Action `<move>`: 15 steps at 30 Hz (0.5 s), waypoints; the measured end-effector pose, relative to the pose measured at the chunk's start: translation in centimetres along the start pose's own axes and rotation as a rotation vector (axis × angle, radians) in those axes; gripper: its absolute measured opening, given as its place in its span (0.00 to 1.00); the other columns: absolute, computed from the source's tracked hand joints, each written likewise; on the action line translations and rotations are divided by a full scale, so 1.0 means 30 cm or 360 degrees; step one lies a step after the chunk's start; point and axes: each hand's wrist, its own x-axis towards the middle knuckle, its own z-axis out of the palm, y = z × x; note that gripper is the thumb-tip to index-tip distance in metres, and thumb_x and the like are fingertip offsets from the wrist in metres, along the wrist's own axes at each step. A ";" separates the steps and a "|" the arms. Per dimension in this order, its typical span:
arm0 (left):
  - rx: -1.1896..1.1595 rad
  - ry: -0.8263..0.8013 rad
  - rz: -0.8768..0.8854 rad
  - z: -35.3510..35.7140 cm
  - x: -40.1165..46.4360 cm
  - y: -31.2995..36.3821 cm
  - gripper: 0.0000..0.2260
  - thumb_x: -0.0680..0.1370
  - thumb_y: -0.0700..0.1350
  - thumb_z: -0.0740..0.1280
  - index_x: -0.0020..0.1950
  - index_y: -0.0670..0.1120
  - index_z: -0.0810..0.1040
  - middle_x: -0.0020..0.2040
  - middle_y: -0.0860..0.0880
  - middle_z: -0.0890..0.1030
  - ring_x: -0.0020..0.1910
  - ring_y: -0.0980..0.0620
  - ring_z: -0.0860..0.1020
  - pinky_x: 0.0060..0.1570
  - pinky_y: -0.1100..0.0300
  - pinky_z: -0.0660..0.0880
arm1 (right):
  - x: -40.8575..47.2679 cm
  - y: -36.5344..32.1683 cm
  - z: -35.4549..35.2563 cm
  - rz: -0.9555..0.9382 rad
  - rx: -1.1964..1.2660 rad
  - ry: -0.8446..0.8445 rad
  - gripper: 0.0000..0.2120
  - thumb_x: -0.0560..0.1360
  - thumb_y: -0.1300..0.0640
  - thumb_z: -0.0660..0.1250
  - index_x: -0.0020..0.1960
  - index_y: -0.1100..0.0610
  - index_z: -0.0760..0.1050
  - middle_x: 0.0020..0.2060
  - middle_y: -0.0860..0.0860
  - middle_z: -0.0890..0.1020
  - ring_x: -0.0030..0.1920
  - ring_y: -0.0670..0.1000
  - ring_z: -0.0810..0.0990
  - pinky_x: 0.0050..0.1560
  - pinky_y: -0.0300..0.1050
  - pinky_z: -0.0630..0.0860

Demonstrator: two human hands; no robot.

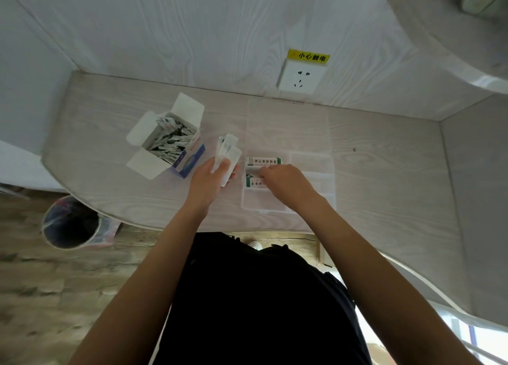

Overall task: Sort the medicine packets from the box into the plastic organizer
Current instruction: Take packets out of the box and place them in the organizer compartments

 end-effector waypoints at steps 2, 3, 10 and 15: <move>0.0011 0.0003 -0.0009 -0.003 0.002 0.001 0.09 0.79 0.45 0.61 0.42 0.53 0.79 0.43 0.49 0.82 0.43 0.52 0.79 0.47 0.57 0.74 | -0.005 0.001 0.008 -0.0045 0.0051 0.0006 0.26 0.76 0.71 0.57 0.71 0.53 0.65 0.50 0.57 0.80 0.46 0.59 0.80 0.38 0.46 0.67; 0.0013 0.0000 -0.0011 -0.005 0.003 0.002 0.09 0.79 0.45 0.61 0.42 0.53 0.79 0.43 0.49 0.83 0.43 0.52 0.79 0.47 0.56 0.74 | -0.009 0.005 0.011 -0.0065 0.0047 0.0002 0.29 0.75 0.72 0.56 0.72 0.52 0.63 0.52 0.56 0.80 0.46 0.59 0.80 0.39 0.47 0.69; 0.0023 -0.0027 0.0003 -0.009 -0.004 -0.003 0.10 0.79 0.44 0.61 0.41 0.53 0.79 0.43 0.48 0.82 0.43 0.51 0.78 0.46 0.56 0.73 | -0.019 -0.013 0.012 -0.0018 -0.0095 0.0056 0.31 0.77 0.69 0.55 0.74 0.44 0.57 0.53 0.51 0.82 0.47 0.54 0.82 0.37 0.44 0.70; 0.0014 -0.0037 0.0003 -0.016 -0.012 -0.005 0.10 0.80 0.44 0.60 0.43 0.53 0.78 0.42 0.50 0.82 0.43 0.52 0.79 0.48 0.55 0.74 | -0.016 -0.017 0.008 -0.0055 -0.0014 0.0053 0.32 0.75 0.71 0.54 0.74 0.46 0.58 0.58 0.50 0.78 0.48 0.55 0.80 0.36 0.44 0.67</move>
